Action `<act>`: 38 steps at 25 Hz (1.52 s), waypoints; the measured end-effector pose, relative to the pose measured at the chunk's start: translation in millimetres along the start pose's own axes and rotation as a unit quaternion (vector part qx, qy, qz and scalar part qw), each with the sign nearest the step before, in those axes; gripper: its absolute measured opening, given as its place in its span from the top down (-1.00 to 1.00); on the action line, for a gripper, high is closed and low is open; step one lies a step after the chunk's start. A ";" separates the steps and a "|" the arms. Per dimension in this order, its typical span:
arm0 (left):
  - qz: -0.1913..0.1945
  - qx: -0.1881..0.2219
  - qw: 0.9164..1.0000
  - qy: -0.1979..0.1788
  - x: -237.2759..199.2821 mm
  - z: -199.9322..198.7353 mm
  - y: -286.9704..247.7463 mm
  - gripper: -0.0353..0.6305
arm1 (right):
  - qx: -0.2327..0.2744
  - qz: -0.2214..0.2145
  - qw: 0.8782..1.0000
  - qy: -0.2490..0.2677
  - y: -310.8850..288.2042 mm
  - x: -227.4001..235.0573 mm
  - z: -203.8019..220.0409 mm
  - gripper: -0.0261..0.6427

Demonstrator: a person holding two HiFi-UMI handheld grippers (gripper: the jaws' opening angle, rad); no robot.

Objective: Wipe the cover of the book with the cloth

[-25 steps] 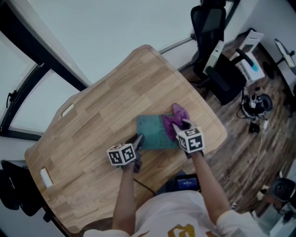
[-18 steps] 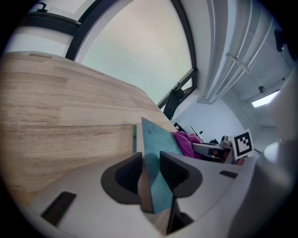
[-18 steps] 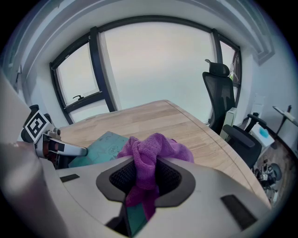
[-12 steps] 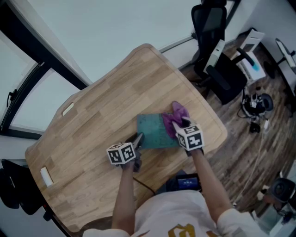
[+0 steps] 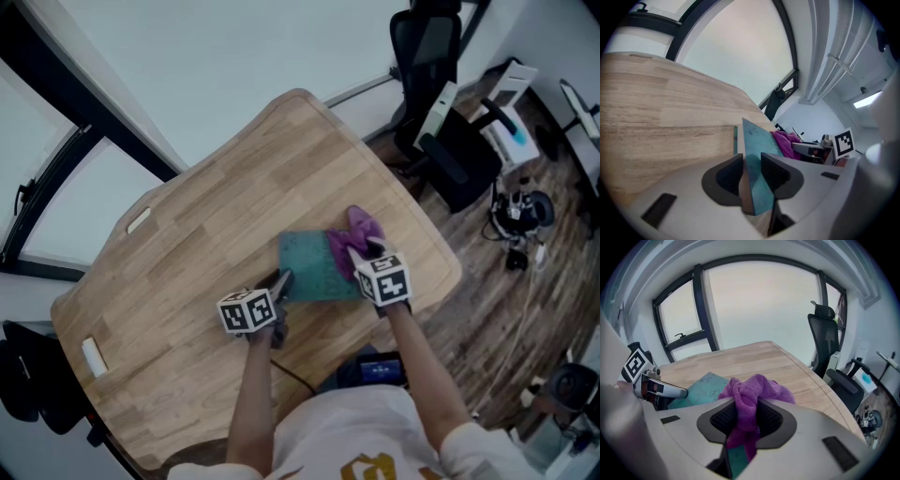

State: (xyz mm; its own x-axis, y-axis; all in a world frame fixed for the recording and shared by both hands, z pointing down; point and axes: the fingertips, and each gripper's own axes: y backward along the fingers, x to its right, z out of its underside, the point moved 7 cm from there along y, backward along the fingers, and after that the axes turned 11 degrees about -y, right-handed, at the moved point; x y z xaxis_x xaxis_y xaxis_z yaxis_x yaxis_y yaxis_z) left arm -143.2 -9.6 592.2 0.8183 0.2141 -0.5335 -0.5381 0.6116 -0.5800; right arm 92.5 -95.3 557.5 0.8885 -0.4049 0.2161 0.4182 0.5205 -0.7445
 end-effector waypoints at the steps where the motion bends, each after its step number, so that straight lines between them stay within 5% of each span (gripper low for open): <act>1: 0.000 0.000 1.000 0.000 0.2 0.1 0.2 0.53 | 0.000 -0.001 1.000 0.001 -0.3 -1.5 -0.3 0.63; 38: 0.001 0.000 1.000 0.000 1.2 0.5 0.0 0.53 | -0.013 -0.056 0.996 0.072 -33.0 -70.0 -16.0 0.63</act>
State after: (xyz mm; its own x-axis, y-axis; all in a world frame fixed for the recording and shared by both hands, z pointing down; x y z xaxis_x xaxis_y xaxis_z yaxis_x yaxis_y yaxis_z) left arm -142.1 -8.9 591.9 0.8174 0.2157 -0.5342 -0.5396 0.6113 -0.5789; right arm 13.5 -96.2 556.8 0.7997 -0.5638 0.2063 0.5060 0.4480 -0.7371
